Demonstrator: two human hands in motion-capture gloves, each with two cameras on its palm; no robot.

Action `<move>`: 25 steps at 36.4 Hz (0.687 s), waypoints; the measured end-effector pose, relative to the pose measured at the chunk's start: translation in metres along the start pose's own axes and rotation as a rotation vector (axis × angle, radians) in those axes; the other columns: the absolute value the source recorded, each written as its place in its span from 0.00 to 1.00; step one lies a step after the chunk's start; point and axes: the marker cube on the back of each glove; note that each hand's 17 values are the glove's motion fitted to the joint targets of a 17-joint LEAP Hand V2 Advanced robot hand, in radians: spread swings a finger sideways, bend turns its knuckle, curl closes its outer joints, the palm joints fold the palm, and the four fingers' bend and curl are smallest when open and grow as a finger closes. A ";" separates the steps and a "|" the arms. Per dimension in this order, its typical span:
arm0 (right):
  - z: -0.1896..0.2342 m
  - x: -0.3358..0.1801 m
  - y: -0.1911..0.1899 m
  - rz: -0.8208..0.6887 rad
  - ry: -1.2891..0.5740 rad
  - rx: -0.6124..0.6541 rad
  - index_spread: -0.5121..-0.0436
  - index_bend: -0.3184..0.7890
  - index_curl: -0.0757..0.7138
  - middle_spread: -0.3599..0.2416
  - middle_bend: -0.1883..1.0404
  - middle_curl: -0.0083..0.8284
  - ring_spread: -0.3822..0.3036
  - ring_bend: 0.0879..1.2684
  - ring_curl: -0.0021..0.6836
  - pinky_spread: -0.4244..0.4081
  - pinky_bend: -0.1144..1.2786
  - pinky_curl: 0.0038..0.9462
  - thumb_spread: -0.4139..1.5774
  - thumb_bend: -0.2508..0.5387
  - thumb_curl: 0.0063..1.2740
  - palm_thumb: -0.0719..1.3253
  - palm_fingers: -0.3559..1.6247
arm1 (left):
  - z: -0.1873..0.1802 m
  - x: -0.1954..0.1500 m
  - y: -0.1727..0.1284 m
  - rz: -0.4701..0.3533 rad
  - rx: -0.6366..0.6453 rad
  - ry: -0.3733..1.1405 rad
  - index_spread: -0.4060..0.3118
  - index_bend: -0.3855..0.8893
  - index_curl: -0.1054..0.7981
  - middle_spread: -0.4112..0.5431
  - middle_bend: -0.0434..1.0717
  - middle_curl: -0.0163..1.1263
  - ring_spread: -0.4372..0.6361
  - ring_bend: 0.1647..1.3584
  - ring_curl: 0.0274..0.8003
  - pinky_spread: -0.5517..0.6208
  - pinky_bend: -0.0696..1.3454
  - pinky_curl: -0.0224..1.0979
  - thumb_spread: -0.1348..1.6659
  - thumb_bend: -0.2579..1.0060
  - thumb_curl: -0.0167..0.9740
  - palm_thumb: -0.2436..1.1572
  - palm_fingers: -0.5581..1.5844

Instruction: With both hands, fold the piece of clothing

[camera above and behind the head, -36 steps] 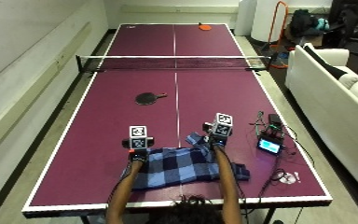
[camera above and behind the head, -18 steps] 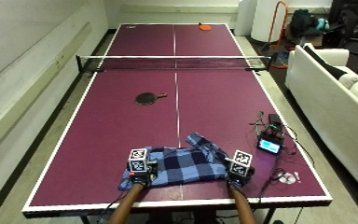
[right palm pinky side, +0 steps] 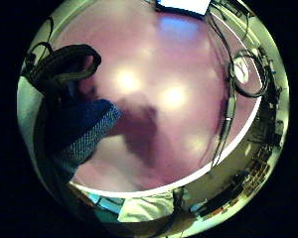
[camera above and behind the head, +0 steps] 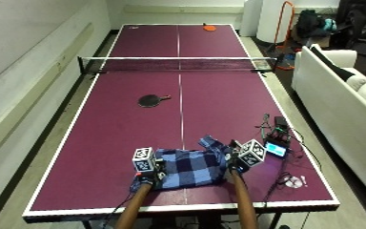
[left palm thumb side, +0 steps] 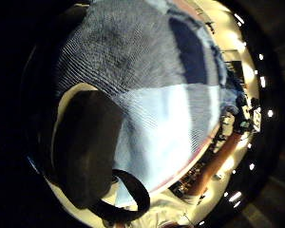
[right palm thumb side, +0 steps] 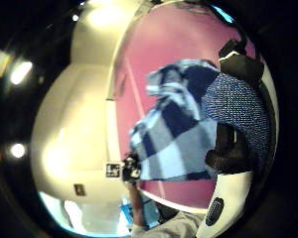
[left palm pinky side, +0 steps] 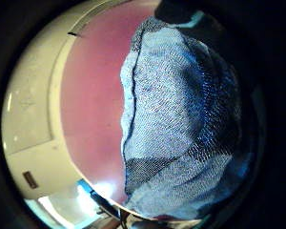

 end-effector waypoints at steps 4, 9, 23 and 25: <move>0.057 -0.058 -0.031 -0.156 -0.049 -0.020 0.43 0.32 0.29 0.23 0.48 0.57 0.22 0.57 0.67 0.22 0.54 0.45 0.77 0.40 0.29 0.81 0.75 | -0.039 -0.019 0.002 0.018 0.161 0.236 0.42 0.42 0.51 0.48 0.20 0.30 0.63 0.37 0.41 0.87 0.26 0.34 0.83 0.20 0.16 0.23 0.41; 0.088 -0.164 0.029 -0.413 0.035 -0.089 0.41 0.35 0.30 0.23 0.46 0.56 0.22 0.55 0.68 0.19 0.54 0.45 0.71 0.34 0.32 0.81 0.74 | -0.075 -0.052 0.012 -0.046 0.263 0.225 0.44 0.37 0.46 0.49 0.22 0.31 0.59 0.42 0.43 0.86 0.28 0.34 0.85 0.25 0.19 0.32 0.42; 0.134 -0.264 0.184 -0.718 -0.183 -0.541 0.41 0.34 0.29 0.27 0.36 0.53 0.24 0.56 0.68 0.21 0.49 0.43 0.70 0.21 0.34 0.69 0.68 | -0.077 -0.096 0.027 -0.042 0.366 0.162 0.43 0.40 0.45 0.48 0.22 0.33 0.57 0.41 0.41 0.85 0.26 0.33 0.90 0.28 0.22 0.39 0.44; 0.126 -0.259 0.173 -0.750 -0.271 -0.531 0.43 0.40 0.34 0.32 0.33 0.52 0.29 0.51 0.68 0.29 0.47 0.44 0.74 0.20 0.31 0.62 0.60 | -0.079 -0.092 0.029 -0.028 0.372 0.145 0.44 0.40 0.44 0.48 0.22 0.33 0.56 0.41 0.41 0.85 0.26 0.33 0.90 0.28 0.22 0.40 0.44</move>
